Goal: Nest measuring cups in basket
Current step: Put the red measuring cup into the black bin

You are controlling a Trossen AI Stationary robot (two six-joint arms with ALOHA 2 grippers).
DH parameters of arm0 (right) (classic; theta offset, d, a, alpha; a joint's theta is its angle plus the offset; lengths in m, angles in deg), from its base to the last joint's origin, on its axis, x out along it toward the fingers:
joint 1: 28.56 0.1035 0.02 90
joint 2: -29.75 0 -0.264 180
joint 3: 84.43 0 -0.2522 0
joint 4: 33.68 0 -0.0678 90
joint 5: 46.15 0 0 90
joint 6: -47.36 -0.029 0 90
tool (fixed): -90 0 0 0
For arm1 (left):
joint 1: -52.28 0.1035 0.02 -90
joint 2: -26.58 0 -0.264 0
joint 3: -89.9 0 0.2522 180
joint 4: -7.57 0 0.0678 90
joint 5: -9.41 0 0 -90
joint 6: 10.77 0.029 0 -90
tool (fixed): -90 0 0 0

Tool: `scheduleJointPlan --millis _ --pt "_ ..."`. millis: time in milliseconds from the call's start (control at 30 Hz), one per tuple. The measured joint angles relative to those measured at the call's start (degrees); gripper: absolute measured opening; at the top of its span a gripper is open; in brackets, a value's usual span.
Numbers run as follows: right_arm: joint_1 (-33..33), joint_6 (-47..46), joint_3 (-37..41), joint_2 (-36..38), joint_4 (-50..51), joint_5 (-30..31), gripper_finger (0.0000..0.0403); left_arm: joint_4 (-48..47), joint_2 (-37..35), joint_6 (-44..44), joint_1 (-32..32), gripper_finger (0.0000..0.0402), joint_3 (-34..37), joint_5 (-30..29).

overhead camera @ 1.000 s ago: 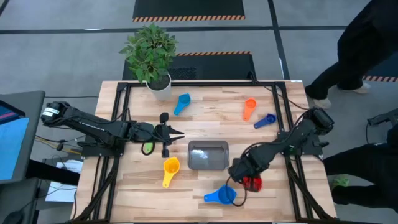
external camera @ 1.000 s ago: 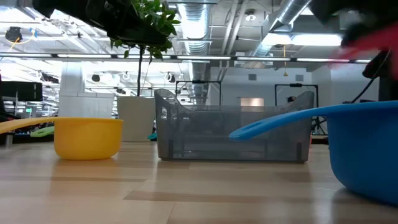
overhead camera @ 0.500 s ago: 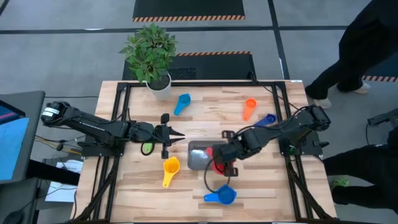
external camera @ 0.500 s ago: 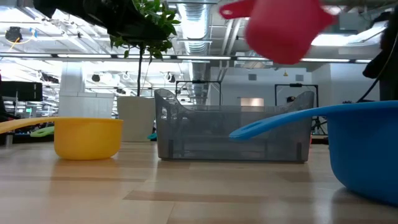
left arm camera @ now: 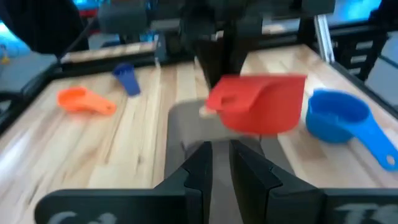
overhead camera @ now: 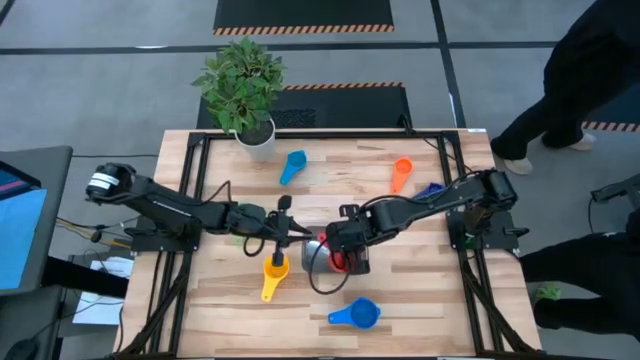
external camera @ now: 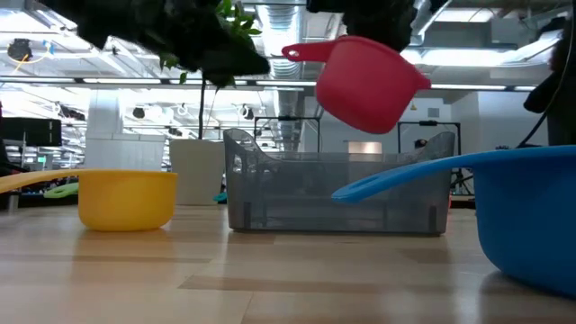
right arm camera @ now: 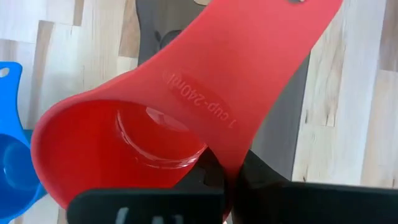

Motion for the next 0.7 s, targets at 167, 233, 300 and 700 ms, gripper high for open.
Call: scheduleJointPlan --millis 167,233,300,700 --pt "0.0 0.1 0.0 0.1 -0.7 0.0 0.0026 -0.2 2.0 3.1 -0.1 0.0046 -2.5 -0.1" --pt "0.0 0.2 -0.1 0.1 -0.7 0.0 0.0022 -0.4 2.0 4.4 -0.4 0.0046 -3.0 -0.3" --pt "0.0 0.2 -0.1 0.1 -0.5 0.0 0.0012 -0.9 2.0 5.4 -0.4 0.005 -3.1 -0.4" --pt "0.0 0.6 -0.1 0.1 -0.7 0.0 0.0018 -4.6 1.8 2.1 -1.8 0.0141 -3.3 -3.9"
